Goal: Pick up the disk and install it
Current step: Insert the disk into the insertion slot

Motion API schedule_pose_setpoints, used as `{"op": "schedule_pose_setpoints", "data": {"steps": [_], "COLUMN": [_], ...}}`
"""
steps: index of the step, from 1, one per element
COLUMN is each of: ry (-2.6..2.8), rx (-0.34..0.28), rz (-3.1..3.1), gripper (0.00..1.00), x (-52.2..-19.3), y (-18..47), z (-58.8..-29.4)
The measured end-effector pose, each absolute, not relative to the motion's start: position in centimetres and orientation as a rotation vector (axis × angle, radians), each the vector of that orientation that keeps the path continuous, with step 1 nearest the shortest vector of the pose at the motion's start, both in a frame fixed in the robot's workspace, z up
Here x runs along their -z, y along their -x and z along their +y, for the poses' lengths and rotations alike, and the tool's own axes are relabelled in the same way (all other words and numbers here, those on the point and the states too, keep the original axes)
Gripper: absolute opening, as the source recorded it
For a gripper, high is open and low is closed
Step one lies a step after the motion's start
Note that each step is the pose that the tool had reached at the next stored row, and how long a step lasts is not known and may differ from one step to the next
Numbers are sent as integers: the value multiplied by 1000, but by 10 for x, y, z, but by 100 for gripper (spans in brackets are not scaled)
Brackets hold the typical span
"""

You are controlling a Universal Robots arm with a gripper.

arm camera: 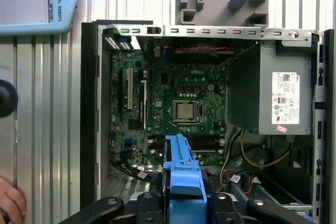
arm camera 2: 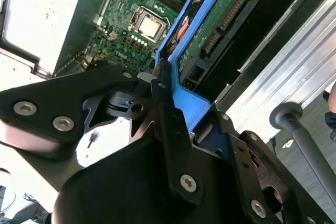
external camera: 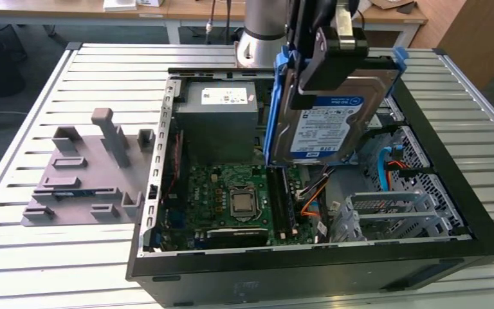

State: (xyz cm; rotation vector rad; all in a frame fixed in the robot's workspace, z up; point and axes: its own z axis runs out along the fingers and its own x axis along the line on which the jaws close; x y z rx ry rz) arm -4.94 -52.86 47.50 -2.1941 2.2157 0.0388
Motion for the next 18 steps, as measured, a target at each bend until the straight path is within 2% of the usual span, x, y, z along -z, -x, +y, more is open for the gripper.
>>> {"op": "schedule_pose_setpoints", "data": {"steps": [18], "ry": [2190], "rx": [-39], "rz": [2219], "gripper": [37], "x": [-464], "y": [33], "z": [-554]}}
